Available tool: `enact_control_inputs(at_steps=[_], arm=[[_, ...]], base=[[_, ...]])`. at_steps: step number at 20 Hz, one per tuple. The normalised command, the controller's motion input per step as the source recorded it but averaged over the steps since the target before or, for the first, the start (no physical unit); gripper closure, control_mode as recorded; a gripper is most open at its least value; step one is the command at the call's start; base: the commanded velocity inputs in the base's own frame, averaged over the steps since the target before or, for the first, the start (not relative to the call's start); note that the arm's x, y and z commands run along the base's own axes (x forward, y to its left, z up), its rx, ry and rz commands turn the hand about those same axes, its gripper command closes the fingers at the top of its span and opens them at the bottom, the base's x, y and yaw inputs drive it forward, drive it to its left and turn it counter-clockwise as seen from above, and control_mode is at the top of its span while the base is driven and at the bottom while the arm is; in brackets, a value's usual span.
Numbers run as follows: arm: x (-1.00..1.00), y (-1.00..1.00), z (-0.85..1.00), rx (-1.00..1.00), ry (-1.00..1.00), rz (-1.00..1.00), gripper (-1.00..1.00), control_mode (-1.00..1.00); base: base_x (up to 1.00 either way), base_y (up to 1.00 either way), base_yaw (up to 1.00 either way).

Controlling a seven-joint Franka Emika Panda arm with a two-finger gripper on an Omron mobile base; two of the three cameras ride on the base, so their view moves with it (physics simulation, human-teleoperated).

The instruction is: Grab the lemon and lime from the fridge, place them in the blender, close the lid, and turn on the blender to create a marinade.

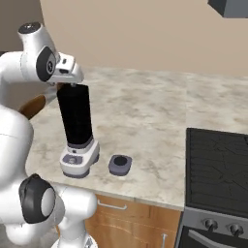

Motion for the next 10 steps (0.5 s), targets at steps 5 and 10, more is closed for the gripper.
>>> enact_control_inputs(at_steps=[5, 10], arm=[[-0.97, -0.16, -0.46, 0.06, -0.04, -0.10, -1.00, -1.00], [-0.48, -0.20, -0.70, 0.03, 0.13, -0.16, -1.00, -1.00]], base=[[0.00, 0.00, 0.00], [0.00, 0.00, 0.00]])
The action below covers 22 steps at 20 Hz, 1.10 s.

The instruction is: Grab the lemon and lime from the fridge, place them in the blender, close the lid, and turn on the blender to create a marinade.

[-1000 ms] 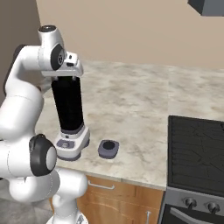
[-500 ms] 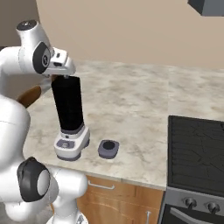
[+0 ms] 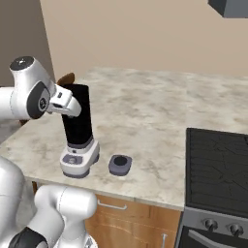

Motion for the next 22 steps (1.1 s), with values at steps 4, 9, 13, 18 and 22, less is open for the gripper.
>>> enact_control_inputs(at_steps=[4, 9, 13, 18, 22], arm=[[-0.20, -0.54, -0.43, 0.09, 0.05, -0.07, -1.00, -1.00], [0.18, -0.05, -0.09, 0.00, 0.08, 0.00, -1.00, 1.00], [0.00, 0.00, 0.00, 0.00, 0.00, 0.00, -1.00, 1.00], [0.00, 0.00, 0.00, 0.00, 0.00, 0.00, -1.00, 1.00], [0.00, 0.00, 0.00, 0.00, 0.00, 0.00, -1.00, 1.00]], base=[[0.00, 0.00, 0.00], [0.00, -0.07, 0.00], [-0.24, -0.87, 0.11], [-0.40, -0.99, 0.46], [-0.73, -0.81, 0.52]])
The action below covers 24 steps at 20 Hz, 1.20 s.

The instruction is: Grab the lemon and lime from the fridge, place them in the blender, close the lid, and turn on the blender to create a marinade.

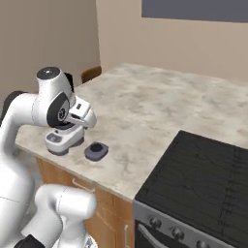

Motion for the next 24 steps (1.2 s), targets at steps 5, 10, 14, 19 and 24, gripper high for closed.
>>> enact_control_inputs(at_steps=[5, 10, 14, 19, 24], arm=[[0.00, 0.00, 0.00, 0.00, 0.00, 0.00, -1.00, 1.00], [0.00, 0.00, 0.00, 0.00, 0.00, 0.00, -1.00, 1.00], [0.00, 0.00, 0.00, 0.00, 0.00, 0.00, -1.00, 1.00], [0.00, 0.00, 0.00, 0.00, 0.00, 0.00, -1.00, 1.00], [0.00, 0.00, 0.00, 0.00, 0.00, 0.00, -1.00, 1.00]], base=[[-0.86, -0.46, 0.57], [-0.66, -0.51, 0.61], [-0.72, -0.32, 0.65], [-0.52, -0.15, 0.70], [-0.27, 0.00, 0.76]])
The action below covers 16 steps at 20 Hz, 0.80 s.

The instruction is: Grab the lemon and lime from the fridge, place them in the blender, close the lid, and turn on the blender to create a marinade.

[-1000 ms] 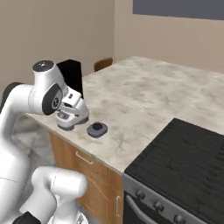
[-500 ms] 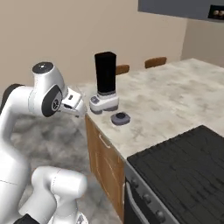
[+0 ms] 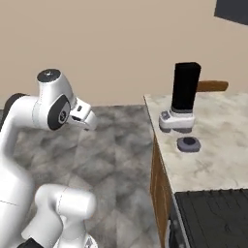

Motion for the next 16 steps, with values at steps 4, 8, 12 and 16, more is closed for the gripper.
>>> enact_control_inputs(at_steps=[4, 8, 12, 16], arm=[[0.00, 0.00, 0.00, 0.00, 0.00, 0.00, -1.00, 1.00], [0.00, 0.00, 0.00, 0.00, 0.00, 0.00, -1.00, 1.00], [0.00, 0.00, 0.00, 0.00, 0.00, 0.00, -1.00, 1.00], [0.00, 0.00, 0.00, 0.00, 0.00, 0.00, -1.00, 1.00]], base=[[-0.25, 0.00, 0.76], [-0.26, 0.00, 0.76], [-0.29, 0.00, 0.75], [-0.31, 0.00, 0.75]])
